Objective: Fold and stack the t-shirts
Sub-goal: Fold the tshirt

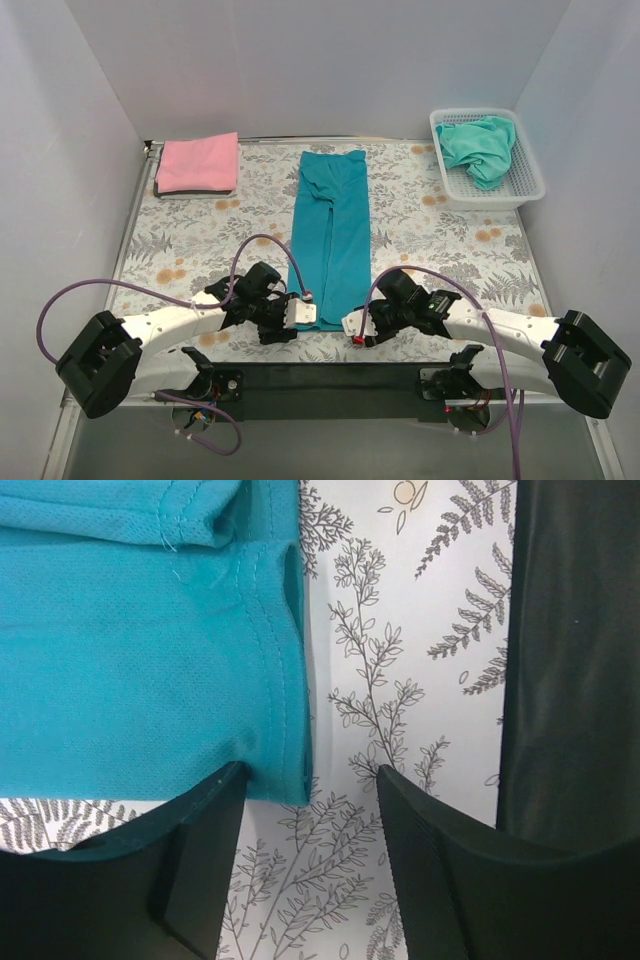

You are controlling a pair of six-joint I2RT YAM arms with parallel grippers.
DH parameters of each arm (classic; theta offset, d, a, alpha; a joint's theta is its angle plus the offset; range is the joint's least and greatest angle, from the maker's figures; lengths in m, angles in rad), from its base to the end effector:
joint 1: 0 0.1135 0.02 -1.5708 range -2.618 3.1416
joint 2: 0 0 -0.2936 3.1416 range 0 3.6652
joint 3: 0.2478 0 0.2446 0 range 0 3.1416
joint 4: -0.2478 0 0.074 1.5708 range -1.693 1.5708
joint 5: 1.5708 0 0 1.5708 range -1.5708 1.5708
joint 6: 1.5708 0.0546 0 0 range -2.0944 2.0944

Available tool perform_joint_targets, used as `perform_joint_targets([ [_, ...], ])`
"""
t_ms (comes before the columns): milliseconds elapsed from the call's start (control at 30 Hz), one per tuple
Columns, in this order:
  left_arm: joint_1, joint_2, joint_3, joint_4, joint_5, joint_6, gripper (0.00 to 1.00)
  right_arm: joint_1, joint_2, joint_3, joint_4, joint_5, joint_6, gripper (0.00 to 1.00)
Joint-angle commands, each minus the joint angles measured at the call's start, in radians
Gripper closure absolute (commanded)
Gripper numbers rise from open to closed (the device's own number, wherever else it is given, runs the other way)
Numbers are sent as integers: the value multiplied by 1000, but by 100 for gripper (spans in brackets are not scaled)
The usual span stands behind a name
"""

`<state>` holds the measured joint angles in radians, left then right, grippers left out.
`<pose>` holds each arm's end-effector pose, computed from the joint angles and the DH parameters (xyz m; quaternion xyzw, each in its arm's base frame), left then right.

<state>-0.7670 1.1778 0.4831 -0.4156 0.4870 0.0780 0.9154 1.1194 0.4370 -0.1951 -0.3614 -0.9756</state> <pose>0.1136 -0.1450 0.1695 0.4376 0.8392 -0.2958 0.1292 0.1028 0.1653 0.1785 -0.7859 0.4921 0.1589 0.3392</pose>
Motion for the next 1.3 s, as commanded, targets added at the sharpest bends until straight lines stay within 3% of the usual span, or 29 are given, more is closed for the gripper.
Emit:
perform_joint_targets([
  [0, -12, -3, -14, 63, -42, 43, 50, 10, -4, -26, 39, 12, -31, 57],
  [167, -14, 23, -28, 75, -47, 69, 61, 22, -12, -60, 42, 30, -54, 62],
  [300, -14, 42, -24, 74, -51, 74, 76, 33, 0, -63, 45, 44, -40, 79],
  [333, -14, 42, -23, 72, -53, 74, 85, 33, 8, -61, 45, 50, -37, 83],
  [433, -14, 34, -11, 57, -48, 77, 99, 34, 19, -47, 42, 67, -20, 98],
  [900, 26, -60, 129, -75, -19, -46, 100, 30, -113, 66, -37, 150, 37, 99],
  [1267, 259, 118, 313, -17, 47, -14, 100, -119, 23, 198, 0, 118, -34, 99],
])
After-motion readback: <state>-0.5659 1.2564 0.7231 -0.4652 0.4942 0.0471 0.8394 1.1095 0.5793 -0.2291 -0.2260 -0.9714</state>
